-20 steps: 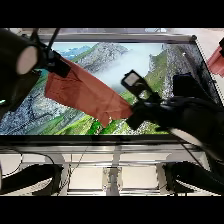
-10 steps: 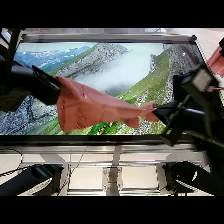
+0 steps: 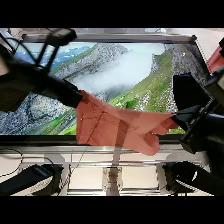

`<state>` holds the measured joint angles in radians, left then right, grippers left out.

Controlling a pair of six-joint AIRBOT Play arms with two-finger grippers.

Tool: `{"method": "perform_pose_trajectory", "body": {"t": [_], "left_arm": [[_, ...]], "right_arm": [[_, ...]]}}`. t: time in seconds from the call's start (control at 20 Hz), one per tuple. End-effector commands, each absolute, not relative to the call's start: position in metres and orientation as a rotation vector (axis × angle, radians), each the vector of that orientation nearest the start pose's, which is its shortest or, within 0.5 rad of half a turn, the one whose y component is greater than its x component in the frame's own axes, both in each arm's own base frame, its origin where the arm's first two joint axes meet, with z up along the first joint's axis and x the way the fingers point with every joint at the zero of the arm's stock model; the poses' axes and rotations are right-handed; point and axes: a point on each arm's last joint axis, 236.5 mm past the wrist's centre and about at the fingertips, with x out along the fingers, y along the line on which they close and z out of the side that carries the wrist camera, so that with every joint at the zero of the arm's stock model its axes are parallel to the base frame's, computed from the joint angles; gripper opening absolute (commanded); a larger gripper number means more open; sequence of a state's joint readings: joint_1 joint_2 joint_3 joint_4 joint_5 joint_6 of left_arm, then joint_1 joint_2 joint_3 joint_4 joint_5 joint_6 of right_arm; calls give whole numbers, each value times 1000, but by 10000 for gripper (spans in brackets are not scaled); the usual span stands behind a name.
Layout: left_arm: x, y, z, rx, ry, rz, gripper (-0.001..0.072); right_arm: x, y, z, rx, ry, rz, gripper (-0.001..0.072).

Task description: Fold the clothes and pants, and hang the long-sleeved shirts on hangers.

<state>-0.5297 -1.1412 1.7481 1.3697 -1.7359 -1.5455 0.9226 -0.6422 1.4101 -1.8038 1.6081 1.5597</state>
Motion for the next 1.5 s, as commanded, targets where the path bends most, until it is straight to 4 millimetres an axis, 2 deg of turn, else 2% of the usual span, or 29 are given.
{"method": "perform_pose_trajectory", "body": {"t": [0.0, 0.15, 0.3, 0.4, 0.55, 0.7, 0.85, 0.95, 1.05, 1.15, 1.3, 1.45], "left_arm": [[289, -180, 161, 187, 1311, -569, 29], [309, -157, 112, 127, 1390, -486, 28], [315, -146, 81, 156, 1405, -492, 28], [330, -129, 74, 216, 1368, -423, 28], [367, -108, 79, 300, 1235, -320, 28], [401, -102, 79, 347, 1126, -274, 28], [425, -104, 60, 372, 1099, -264, 28], [436, -103, 39, 402, 1118, -256, 28], [436, -99, 21, 431, 1164, -249, 28], [426, -97, 13, 476, 1215, -282, 27], [409, -96, 25, 535, 1242, -324, 25], [393, -91, 42, 539, 1220, -318, 26]], "right_arm": [[195, 128, 250, -574, 768, 545, 3], [220, 137, 240, -640, 781, 509, 3], [265, 133, 216, -654, 852, 423, 3], [298, 130, 196, -630, 886, 415, 3], [347, 124, 162, -543, 933, 441, 3], [393, 113, 128, -478, 955, 433, 3], [429, 110, 98, -474, 953, 414, 4], [443, 113, 80, -500, 953, 430, 4], [445, 114, 63, -503, 990, 435, 4], [424, 112, 49, -490, 1097, 462, 5], [384, 106, 41, -478, 1253, 494, 4], [349, 111, 38, -367, 1267, 486, 4]]}}
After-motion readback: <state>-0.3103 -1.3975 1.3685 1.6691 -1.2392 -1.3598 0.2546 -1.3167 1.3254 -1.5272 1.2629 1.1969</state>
